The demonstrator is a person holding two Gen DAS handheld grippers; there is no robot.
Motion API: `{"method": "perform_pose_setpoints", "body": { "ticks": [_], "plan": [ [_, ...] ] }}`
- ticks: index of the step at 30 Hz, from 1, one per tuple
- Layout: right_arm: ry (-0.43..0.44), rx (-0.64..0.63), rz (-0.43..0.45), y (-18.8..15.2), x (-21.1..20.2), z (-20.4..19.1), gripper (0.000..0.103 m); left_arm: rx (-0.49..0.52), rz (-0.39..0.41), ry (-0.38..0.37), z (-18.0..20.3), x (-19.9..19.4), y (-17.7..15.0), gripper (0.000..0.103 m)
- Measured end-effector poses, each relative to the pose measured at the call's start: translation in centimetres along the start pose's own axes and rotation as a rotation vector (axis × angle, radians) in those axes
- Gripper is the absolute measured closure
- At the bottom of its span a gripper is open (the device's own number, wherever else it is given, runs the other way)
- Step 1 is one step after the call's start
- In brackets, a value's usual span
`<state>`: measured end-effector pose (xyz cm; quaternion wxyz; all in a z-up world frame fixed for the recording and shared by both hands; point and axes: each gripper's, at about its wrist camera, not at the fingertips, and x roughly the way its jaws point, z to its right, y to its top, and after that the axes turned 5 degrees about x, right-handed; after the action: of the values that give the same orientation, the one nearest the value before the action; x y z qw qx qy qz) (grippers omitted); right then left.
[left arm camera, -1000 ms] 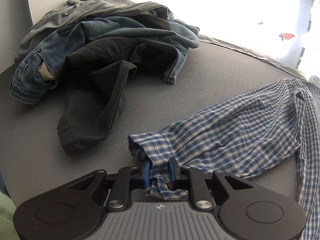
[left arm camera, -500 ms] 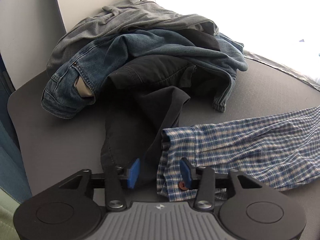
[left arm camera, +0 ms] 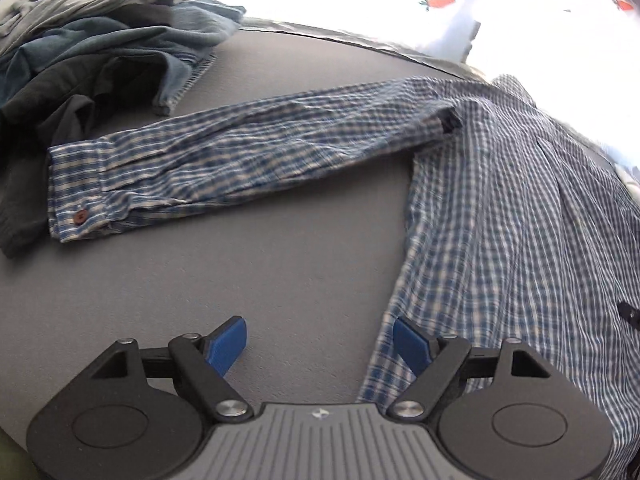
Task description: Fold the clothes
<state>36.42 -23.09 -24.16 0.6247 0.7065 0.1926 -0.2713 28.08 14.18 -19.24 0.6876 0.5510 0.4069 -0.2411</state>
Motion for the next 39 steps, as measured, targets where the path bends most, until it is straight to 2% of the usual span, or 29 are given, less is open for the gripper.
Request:
{"method": "perform_pose_setpoints", "body": {
  "ticks": [3,5,6,8,12,15,17,19,21,22,23,24,27,31,34,35,36,38,39],
  "plan": [
    [0.027,-0.030,-0.030,0.4,0.0,0.2,0.000,0.005,0.010,0.052,1.7,0.0,-0.9,0.030],
    [0.078,-0.066,-0.110,1.4,0.1,0.9,0.000,0.006,0.008,0.078,2.0,-0.1,-1.2,0.038],
    [0.104,-0.079,-0.150,2.0,0.1,1.3,0.001,0.005,0.005,0.087,2.1,-0.2,-1.3,0.038],
    [0.111,-0.074,-0.160,2.9,-0.4,2.7,0.009,-0.009,-0.002,0.089,2.2,-0.6,-1.6,0.038],
    [-0.009,-0.018,-0.090,4.3,-2.0,7.6,0.009,-0.009,-0.012,0.088,2.6,-1.2,-2.3,0.038],
    [-0.122,0.024,-0.086,4.6,-2.0,11.6,0.009,0.010,-0.014,0.112,3.3,-1.2,-2.5,0.040],
    [-0.151,0.077,-0.128,4.4,-1.5,13.7,0.013,-0.005,-0.007,0.116,3.5,-1.3,-2.5,0.048],
    [-0.152,0.115,-0.174,3.8,-1.2,14.9,0.037,-0.035,0.004,0.123,3.6,-1.4,-2.6,0.056],
    [-0.145,0.149,-0.161,3.3,-1.4,15.4,0.054,-0.063,0.006,0.107,3.5,-1.5,-2.5,0.075],
    [-0.153,0.154,-0.157,3.2,-1.6,15.4,0.061,-0.077,0.006,0.094,3.4,-1.5,-2.5,0.096],
    [-0.151,0.147,-0.161,3.2,-1.8,15.3,0.086,-0.093,0.002,0.085,3.3,-1.6,-2.5,0.102],
    [-0.139,0.134,-0.171,3.4,-2.0,15.2,0.101,-0.110,-0.005,0.079,3.2,-1.8,-2.5,0.102],
    [-0.149,0.112,-0.163,3.8,-3.3,15.4,0.102,-0.148,-0.027,0.066,2.9,-2.3,-2.7,0.102],
    [-0.168,0.089,-0.209,3.3,-3.6,15.9,0.101,-0.115,-0.040,0.082,3.1,-2.4,-3.2,0.101],
    [-0.190,0.041,-0.225,3.0,-3.2,15.5,0.095,-0.128,-0.049,0.078,2.9,-2.4,-2.9,0.097],
    [-0.202,0.034,-0.223,3.2,-3.2,15.2,0.084,-0.137,-0.051,0.073,2.8,-2.4,-2.8,0.097],
    [-0.210,0.031,-0.211,3.4,-3.2,15.1,0.066,-0.147,-0.052,0.068,2.6,-2.4,-2.7,0.096],
    [-0.221,0.010,-0.172,3.9,-3.3,14.5,0.050,-0.164,-0.056,0.063,2.4,-2.4,-2.5,0.086],
    [-0.225,-0.003,-0.153,4.2,-3.3,14.2,0.047,-0.168,-0.059,0.067,2.5,-2.5,-2.3,0.083]
  ]
}}
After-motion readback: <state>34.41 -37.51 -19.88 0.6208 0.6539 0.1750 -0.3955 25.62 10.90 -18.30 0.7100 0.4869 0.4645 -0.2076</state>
